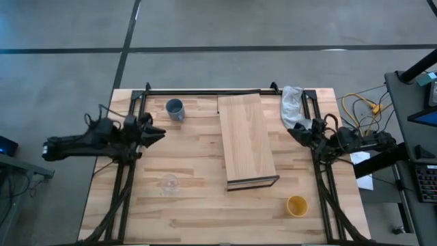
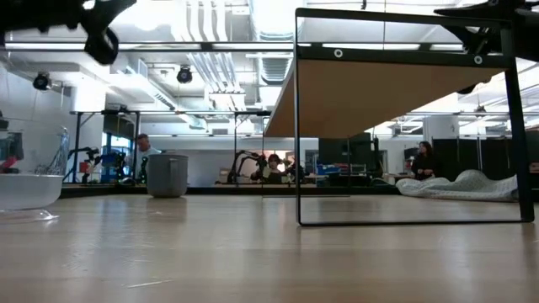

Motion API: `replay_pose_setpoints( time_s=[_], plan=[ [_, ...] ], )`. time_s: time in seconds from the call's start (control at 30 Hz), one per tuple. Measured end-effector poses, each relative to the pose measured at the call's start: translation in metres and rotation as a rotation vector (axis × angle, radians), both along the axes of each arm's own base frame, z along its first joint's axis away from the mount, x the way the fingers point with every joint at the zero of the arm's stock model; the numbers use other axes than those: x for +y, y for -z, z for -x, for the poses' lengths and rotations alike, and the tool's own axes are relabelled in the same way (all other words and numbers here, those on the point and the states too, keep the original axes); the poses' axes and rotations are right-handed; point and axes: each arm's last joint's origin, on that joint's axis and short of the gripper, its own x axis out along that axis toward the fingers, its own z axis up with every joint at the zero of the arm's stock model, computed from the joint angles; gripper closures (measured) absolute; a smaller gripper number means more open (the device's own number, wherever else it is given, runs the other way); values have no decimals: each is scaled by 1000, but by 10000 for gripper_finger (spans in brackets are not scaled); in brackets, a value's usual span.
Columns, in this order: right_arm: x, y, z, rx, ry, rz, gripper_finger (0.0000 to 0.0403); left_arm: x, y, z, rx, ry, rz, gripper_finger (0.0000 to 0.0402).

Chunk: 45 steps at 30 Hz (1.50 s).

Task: Stack small to large cups/mugs on shelf
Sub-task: Put the transparent mug on the shelf

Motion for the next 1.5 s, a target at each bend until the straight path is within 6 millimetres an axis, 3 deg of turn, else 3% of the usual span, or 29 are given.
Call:
replay_pose_setpoints(
  time_s=[0.1, 0.3, 0.57, 0.8, 0.97, 1.1, 1.3, 1.5],
  plan=[
    [0, -1, 0, -2, 17, 31, 380, 0, -37, -5, 146, -1, -32, 336],
    [0, -4, 2, -45, -11, 27, 380, 1, -108, -12, 344, 17, -313, 336],
    [2, -17, 9, -191, -68, 123, 379, 6, -161, -19, 434, -127, -381, 336],
    [1, -44, 16, -192, 69, 345, 374, 10, -160, -28, 478, -228, -382, 336],
    [1, -80, 24, -209, 163, 530, 374, 10, -156, -35, 501, -223, -383, 336],
    [4, -109, 25, -188, 104, 645, 373, 11, -155, -40, 516, -229, -384, 336],
    [6, -148, 7, -7, 84, 749, 373, 13, -155, -41, 535, -303, -389, 336],
    [7, -197, -14, 81, 287, 961, 374, 14, -155, -42, 535, -337, -344, 336]
  ],
)
